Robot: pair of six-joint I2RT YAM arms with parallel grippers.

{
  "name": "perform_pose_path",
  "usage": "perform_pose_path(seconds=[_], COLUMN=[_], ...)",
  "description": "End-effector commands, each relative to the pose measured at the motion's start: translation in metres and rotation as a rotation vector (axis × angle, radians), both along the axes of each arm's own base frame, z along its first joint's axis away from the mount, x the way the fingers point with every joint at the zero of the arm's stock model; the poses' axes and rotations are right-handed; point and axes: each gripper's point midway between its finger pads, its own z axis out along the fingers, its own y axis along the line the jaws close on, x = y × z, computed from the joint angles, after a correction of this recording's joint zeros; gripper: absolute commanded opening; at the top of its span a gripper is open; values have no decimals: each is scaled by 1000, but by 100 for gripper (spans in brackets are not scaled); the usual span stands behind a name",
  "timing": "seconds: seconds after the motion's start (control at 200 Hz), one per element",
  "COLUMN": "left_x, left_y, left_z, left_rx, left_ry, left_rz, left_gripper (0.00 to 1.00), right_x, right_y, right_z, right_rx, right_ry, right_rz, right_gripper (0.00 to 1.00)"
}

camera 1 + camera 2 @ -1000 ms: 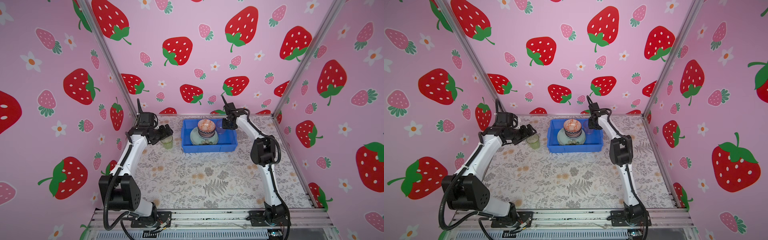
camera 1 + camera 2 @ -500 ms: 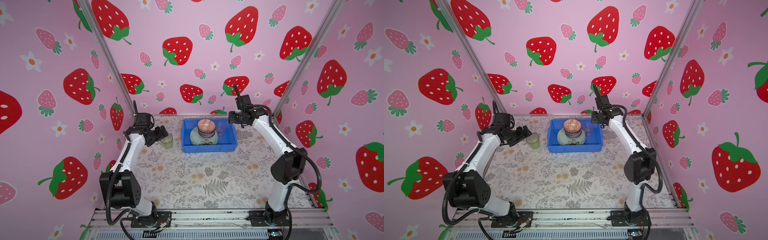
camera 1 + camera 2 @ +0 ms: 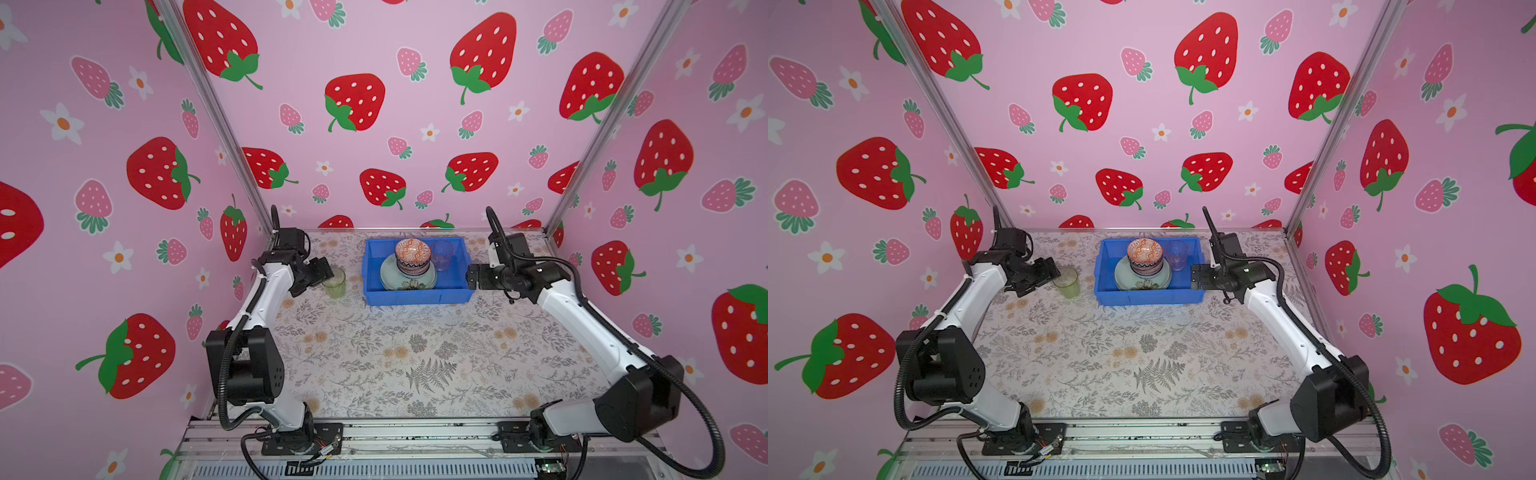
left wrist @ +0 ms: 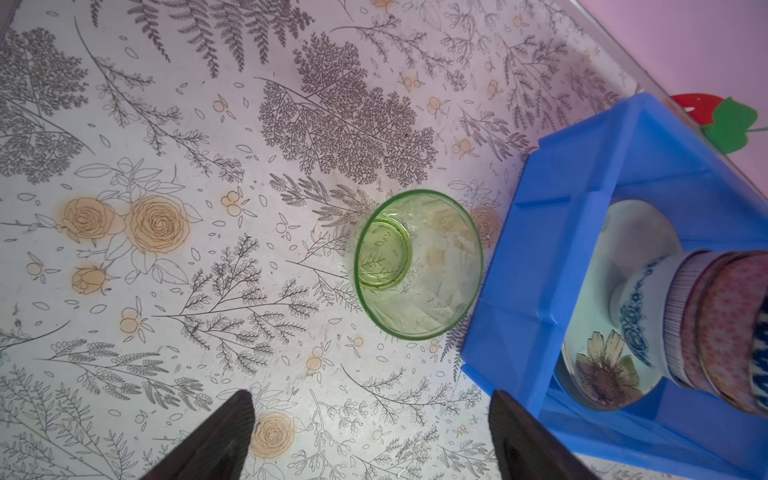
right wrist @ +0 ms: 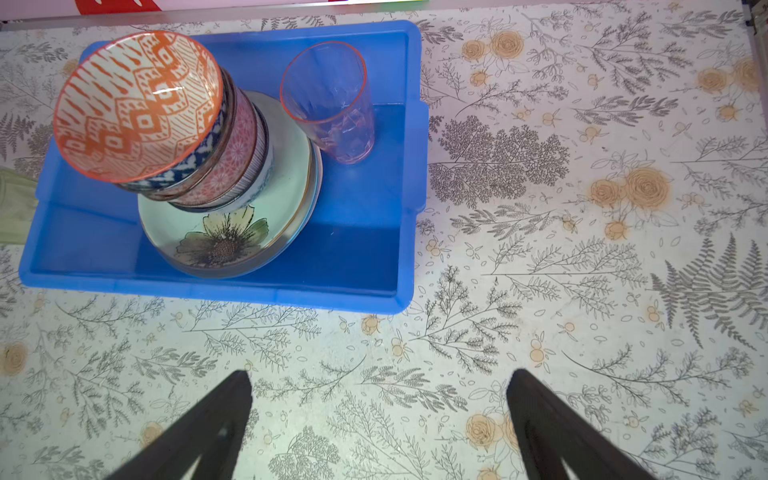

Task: Place the mixed dishes into the plastic bin
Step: 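Lower the left gripper around the green glass cup while the right withdraws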

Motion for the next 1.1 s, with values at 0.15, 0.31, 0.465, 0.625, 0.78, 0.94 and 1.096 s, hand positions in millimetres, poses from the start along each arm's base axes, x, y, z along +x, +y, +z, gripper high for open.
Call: perform_pose_path(seconds=[0.15, 0.31, 0.465, 0.625, 0.78, 0.94, 1.096], left_x=[13, 20, 27, 34, 45, 49, 48], left_y=[2, 4, 3, 3, 0, -4, -6], left_z=[-1, -8, -21, -33, -38, -47, -56], left_rx=[22, 38, 44, 54, 65, 73, 75], left_ry=[11, 44, 62, 89, 86, 103, 116], left_rz=[11, -2, -12, -30, -51, -67, -74], left_gripper=[75, 66, 60, 53, 44, 36, 28], right_x=[-27, -36, -41, -45, -47, -50, -51], right_y=[-9, -11, -13, -17, -23, -25, -23], right_z=[-8, -17, -21, -25, -25, -27, -28], right_rx=[16, 33, 37, 26, 13, 18, 25], right_ry=[-21, -17, -17, -8, -16, -8, 3], right_rz=[25, 31, 32, 35, 24, 21, 31], right_gripper=[99, 99, 99, 99, 99, 99, 99])
